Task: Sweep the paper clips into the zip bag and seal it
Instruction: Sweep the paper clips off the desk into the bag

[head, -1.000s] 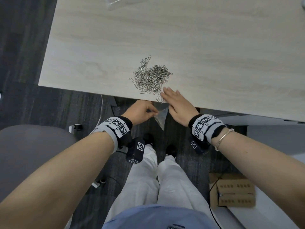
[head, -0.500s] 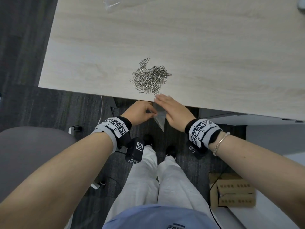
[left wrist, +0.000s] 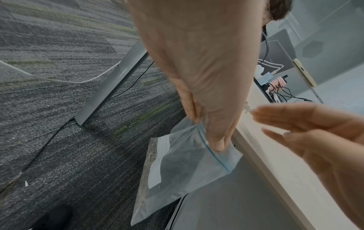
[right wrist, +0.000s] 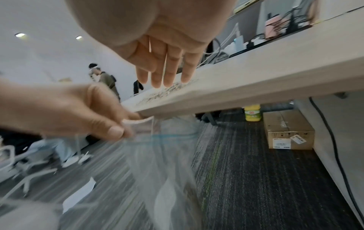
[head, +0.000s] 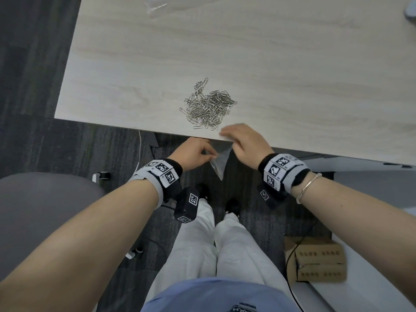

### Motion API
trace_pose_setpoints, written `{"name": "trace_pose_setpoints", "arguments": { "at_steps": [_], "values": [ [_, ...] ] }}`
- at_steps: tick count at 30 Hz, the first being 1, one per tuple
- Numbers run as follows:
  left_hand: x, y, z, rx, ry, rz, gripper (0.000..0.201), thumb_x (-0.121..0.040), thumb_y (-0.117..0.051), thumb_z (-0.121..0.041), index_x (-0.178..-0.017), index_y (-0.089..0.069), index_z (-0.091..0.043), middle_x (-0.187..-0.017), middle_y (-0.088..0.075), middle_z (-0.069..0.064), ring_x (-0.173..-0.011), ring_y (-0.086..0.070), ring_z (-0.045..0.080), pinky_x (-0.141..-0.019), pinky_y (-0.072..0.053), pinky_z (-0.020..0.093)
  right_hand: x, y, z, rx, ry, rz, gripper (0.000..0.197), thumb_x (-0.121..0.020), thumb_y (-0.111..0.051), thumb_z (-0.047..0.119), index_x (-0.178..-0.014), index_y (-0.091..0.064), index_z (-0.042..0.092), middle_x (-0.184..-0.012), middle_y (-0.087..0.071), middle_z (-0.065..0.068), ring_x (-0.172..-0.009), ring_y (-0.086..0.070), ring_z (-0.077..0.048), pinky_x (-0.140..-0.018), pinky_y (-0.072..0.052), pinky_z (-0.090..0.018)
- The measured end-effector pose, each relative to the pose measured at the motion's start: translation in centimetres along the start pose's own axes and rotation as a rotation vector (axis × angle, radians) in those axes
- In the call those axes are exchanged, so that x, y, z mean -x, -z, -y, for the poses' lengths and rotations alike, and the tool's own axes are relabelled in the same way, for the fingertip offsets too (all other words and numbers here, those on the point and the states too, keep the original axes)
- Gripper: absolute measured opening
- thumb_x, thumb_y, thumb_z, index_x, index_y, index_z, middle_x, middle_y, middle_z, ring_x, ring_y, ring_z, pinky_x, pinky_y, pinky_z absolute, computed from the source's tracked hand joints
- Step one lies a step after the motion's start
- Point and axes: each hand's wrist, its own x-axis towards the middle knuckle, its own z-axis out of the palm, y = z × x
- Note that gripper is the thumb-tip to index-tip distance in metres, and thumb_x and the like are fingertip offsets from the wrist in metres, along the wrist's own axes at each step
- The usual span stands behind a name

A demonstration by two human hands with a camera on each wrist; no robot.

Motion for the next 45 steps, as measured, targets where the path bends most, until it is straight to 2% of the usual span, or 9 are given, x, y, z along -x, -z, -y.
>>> {"name": "trace_pose_setpoints", "arguments": {
  "at_steps": [5, 11, 14, 19, 25, 29, 34, 39, 45],
  "values": [
    [0.1, 0.1, 0.3, 0.019, 0.012, -0.021, 0.013, -0.083, -0.069, -0.021, -0.093, -0.076, -0.017, -0.088, -0.072, 0.003, -0.084, -0.064, 0.017, -0.080, -0.052, 0.035, -4.8, 1.2, -0.3, 0.043, -0.085, -0.064, 0.059, -0.083, -0.037, -0.009, -0.138, -0.041, 0.009, -0.150, -0.032, -0.012, -0.140, -0.025, -0.028, -0.117, -0.016, -0.036],
    [0.2, 0.6, -0.1, 0.021, 0.017, 0.003, 0.014, -0.084, -0.069, -0.022, -0.094, -0.076, -0.015, -0.082, -0.067, -0.002, -0.081, -0.062, 0.016, -0.076, -0.049, 0.029, -7.9, 2.1, -0.3, 0.083, -0.096, 0.081, 0.076, -0.081, -0.035, -0.007, -0.150, -0.008, 0.012, -0.157, -0.011, -0.013, -0.146, -0.007, -0.021, -0.118, 0.000, -0.029],
    [0.3, 0.7, -0.4, 0.023, 0.037, 0.022, 0.014, -0.084, -0.069, -0.021, -0.094, -0.076, -0.014, -0.081, -0.064, -0.004, -0.083, -0.061, 0.016, -0.078, -0.050, 0.031, -8.8, 2.1, -0.3, 0.054, -0.106, 0.139, 0.076, -0.083, -0.036, -0.004, -0.150, -0.003, 0.013, -0.156, -0.014, -0.017, -0.146, -0.010, -0.022, -0.118, -0.001, -0.029],
    [0.1, 0.3, -0.9, 0.013, 0.040, 0.049, 0.015, -0.085, -0.068, -0.020, -0.096, -0.075, -0.014, -0.103, -0.072, 0.007, -0.114, -0.057, 0.023, -0.096, -0.046, 0.037, -6.9, 2.2, -1.7, 0.000, -0.172, 0.123, 0.071, -0.087, -0.035, 0.002, -0.150, -0.004, 0.013, -0.154, -0.024, -0.010, -0.141, -0.025, -0.021, -0.116, -0.016, -0.028],
    [-0.2, -0.3, -1.1, 0.013, 0.038, 0.019, 0.013, -0.084, -0.069, -0.024, -0.093, -0.076, -0.018, -0.090, -0.070, 0.000, -0.086, -0.062, 0.015, -0.082, -0.051, 0.038, -2.5, 0.9, -1.6, -0.098, -0.153, 0.109, 0.076, -0.081, -0.036, -0.002, -0.149, -0.007, 0.014, -0.154, -0.024, -0.011, -0.141, -0.026, -0.021, -0.117, -0.020, -0.033],
    [-0.1, -0.4, -1.3, 0.014, 0.052, -0.006, 0.013, -0.084, -0.069, -0.024, -0.093, -0.076, -0.018, -0.092, -0.071, 0.001, -0.087, -0.063, 0.016, -0.083, -0.051, 0.038, -1.2, 0.6, -1.5, -0.183, -0.182, 0.061, 0.076, -0.081, -0.036, -0.004, -0.149, -0.007, 0.013, -0.153, -0.026, -0.009, -0.141, -0.027, -0.017, -0.116, -0.020, -0.027],
    [-0.1, -0.3, -1.5, -0.009, 0.054, 0.001, 0.014, -0.084, -0.068, -0.024, -0.095, -0.075, -0.018, -0.091, -0.070, 0.002, -0.085, -0.063, 0.016, -0.081, -0.051, 0.038, -1.1, 0.5, -2.4, -0.169, -0.198, 0.057, 0.077, -0.079, -0.035, -0.001, -0.149, -0.007, 0.014, -0.154, -0.024, -0.011, -0.142, -0.025, -0.020, -0.118, -0.022, -0.040],
    [0.1, -0.4, -2.0, -0.010, 0.053, -0.029, 0.016, -0.085, -0.067, -0.023, -0.097, -0.075, -0.015, -0.095, -0.071, 0.004, -0.095, -0.063, 0.018, -0.083, -0.049, 0.031, -0.5, -0.5, -1.6, -0.128, -0.200, 0.096, 0.080, -0.080, -0.039, -0.001, -0.150, -0.005, 0.018, -0.156, -0.019, -0.007, -0.143, -0.021, -0.017, -0.118, -0.021, -0.036],
    [0.1, -0.8, -2.2, -0.005, 0.033, -0.048, 0.014, -0.085, -0.067, -0.021, -0.094, -0.075, -0.014, -0.089, -0.069, 0.002, -0.078, -0.054, 0.007, -0.072, -0.039, 0.020, 1.4, -1.7, 0.2, -0.173, -0.196, 0.139, 0.081, -0.082, -0.040, -0.002, -0.150, -0.002, 0.019, -0.158, -0.013, -0.007, -0.145, -0.015, -0.016, -0.119, -0.017, -0.034]
  ]
}}
